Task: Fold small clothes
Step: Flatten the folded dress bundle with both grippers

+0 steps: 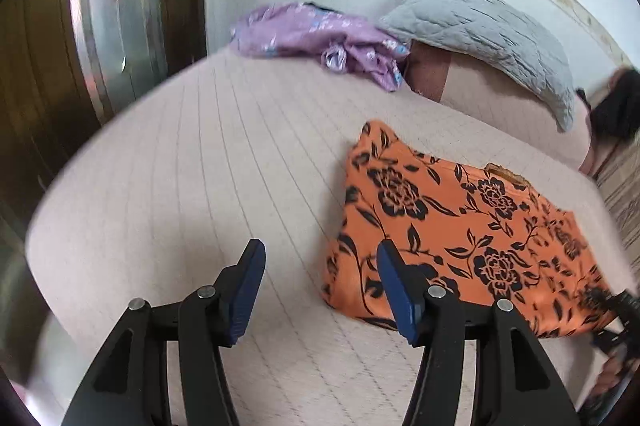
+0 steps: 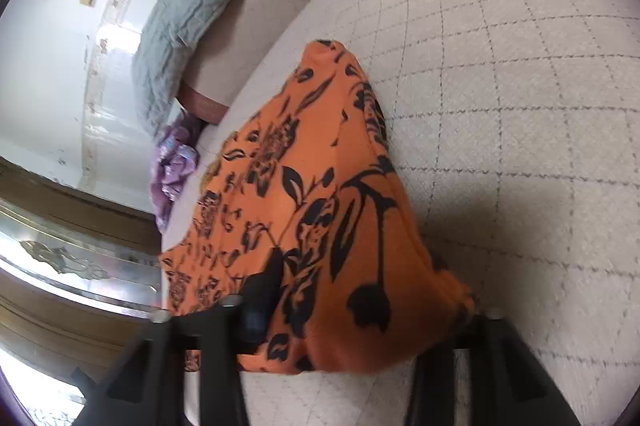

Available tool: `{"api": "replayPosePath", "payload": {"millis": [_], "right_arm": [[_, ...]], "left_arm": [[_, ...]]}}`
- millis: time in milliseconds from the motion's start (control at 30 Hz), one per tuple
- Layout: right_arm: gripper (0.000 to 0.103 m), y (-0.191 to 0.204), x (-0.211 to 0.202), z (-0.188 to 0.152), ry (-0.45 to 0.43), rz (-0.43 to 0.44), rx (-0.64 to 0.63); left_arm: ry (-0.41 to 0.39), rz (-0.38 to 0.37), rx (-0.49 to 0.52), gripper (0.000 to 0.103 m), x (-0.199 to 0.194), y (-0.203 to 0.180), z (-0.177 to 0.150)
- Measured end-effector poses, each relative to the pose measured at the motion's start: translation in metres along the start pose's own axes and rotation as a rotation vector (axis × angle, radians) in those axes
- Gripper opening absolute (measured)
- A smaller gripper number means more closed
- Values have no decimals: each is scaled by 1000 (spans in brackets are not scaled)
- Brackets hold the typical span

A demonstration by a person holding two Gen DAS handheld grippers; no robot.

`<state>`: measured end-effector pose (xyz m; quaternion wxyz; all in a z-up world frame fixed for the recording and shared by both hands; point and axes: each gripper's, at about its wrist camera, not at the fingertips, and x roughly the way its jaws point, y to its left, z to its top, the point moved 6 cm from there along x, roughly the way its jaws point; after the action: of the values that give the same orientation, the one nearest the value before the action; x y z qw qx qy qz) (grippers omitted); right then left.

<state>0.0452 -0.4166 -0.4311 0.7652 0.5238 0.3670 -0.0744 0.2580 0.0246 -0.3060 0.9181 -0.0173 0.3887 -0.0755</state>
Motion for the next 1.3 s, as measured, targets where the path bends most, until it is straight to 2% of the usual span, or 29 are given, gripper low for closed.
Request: {"api": "replayPosePath", "payload": {"millis": [100,167,300,367,433,467,500,567,600,633,667,767,800,833,867,933,1000,1067,1133,1200,1300], "right_arm": [[55,-3,-6,1,-6,25,36],[55,-6,-5,1,-7,40,62],[56,-4,-4,-1,-17,36,49],[56,-5,-4,-2,-18,33,48],[56,-5,-2,-1,-18,34,49],[56,-4,-1,-1,-19,35,50],[56,-4,0,0,-19,36,51],[56,-4,2,2,-19,37,55],[55,-4,0,4,-22,25,55],[55,-5,-4,8,-44,8,55],[55,-8,-16,16,-104,-24,58],[56,-17,-59,41,-315,-148,60],[56,-13,-69,50,-360,-179,31],[56,-5,-71,57,-369,-188,-6],[56,6,-66,63,-352,-190,-51],[56,27,-45,73,-295,-193,-122],[53,45,-5,82,-192,-222,-178],[46,57,27,89,-139,-258,-217],[43,66,63,102,-103,-301,-218],[43,66,91,116,-76,-295,-154],[39,56,134,126,-8,-391,-142]], "left_arm": [[-4,-24,17,67,6,-13,15],[5,-47,36,68,15,-28,19],[40,-81,154,73,47,-72,19],[58,-84,185,73,64,-81,16],[106,-66,214,82,88,-84,7],[187,-33,230,87,110,-82,-6],[213,7,272,92,123,-82,-15],[119,55,365,92,116,-92,-15],[128,58,388,92,114,-96,-15],[123,46,401,92,111,-98,-15],[102,16,400,92,105,-98,-14],[77,14,354,92,96,-91,-4],[60,16,333,92,94,-89,2],[38,28,312,92,93,-86,9],[14,59,291,92,94,-82,16],[16,100,253,92,101,-74,22],[79,94,229,92,118,-67,18],[194,129,269,94,144,-66,1],[155,114,227,98,143,-62,3],[199,90,196,99,146,-58,3],[236,42,127,99,152,-50,5]]}}
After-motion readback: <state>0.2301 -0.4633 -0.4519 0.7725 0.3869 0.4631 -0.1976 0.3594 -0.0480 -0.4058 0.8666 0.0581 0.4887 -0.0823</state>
